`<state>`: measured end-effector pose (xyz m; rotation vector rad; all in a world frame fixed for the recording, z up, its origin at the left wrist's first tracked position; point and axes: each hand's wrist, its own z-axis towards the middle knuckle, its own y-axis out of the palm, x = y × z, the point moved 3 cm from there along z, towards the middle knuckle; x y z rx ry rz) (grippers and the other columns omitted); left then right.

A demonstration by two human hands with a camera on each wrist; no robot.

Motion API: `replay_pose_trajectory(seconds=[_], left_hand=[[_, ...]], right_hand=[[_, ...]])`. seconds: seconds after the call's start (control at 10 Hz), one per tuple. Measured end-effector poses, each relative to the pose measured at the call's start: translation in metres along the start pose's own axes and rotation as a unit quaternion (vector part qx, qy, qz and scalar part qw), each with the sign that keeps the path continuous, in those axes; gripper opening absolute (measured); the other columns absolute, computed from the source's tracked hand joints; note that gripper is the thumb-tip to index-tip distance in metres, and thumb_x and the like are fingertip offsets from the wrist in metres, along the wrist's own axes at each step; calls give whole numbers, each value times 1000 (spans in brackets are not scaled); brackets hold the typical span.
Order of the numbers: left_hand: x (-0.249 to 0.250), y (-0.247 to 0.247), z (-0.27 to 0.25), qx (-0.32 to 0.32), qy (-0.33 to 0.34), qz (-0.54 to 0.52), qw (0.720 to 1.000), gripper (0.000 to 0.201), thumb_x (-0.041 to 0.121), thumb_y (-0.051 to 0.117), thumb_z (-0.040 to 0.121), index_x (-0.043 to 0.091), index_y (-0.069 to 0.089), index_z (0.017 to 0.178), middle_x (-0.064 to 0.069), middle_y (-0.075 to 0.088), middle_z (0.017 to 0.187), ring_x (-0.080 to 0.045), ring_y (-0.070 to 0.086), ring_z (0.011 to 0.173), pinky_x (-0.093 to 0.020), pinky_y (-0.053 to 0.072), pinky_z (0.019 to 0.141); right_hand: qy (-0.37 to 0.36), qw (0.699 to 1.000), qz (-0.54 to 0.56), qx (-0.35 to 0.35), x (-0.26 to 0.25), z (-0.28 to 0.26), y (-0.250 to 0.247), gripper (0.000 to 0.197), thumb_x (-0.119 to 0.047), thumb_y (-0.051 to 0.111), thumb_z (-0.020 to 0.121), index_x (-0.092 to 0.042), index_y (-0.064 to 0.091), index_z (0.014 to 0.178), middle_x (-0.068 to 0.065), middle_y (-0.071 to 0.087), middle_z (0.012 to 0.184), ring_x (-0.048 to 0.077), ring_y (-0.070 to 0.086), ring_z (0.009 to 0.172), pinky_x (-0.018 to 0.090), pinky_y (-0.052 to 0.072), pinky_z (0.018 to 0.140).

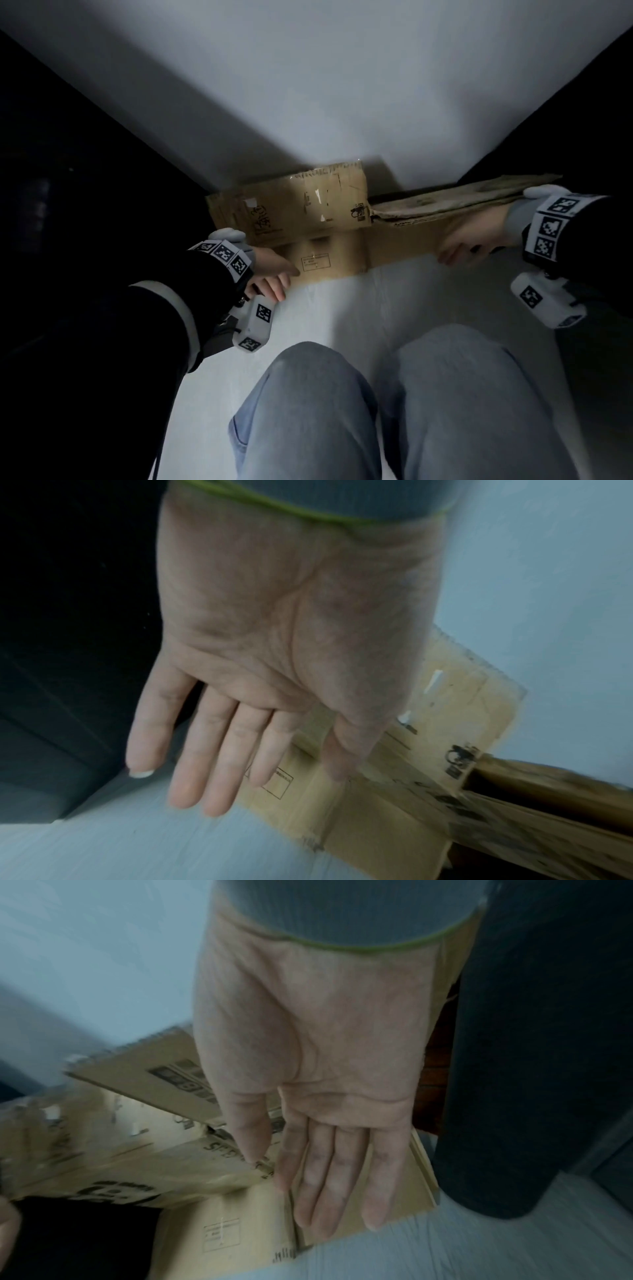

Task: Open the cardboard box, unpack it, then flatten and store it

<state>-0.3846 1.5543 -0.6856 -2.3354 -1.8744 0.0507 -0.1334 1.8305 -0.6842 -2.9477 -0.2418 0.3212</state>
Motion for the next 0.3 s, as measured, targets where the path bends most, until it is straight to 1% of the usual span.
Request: replay_pose_trajectory(seconds=[0.1,0.2,0.3], left_hand=[[9,0,-36,10,10,-6,1000,37,38,48,101,9,64,117,-11,76,103,-27,69,104,-49,50,104],[19,1,-71,15,18,-20,1000,36,37,50,101,8,64,117,-10,75,100,-26,70,100,-42,57,91],[27,-2,-100,34,30,-24,999,32,33,50,101,7,63,116,-11,75,100,-27,70,101,-41,59,89]], right_hand=[[9,1000,19,10,-2,-33,1,23,-20,58,97,-6,66,113,2,74,102,19,67,106,32,57,73],[25,999,21,-26,-7,-67,9,28,-21,53,99,-5,62,120,6,70,113,20,66,107,37,57,82],[48,997,-15,-56,-8,-98,17,28,-19,50,101,-4,62,120,10,67,121,22,66,108,42,52,98]])
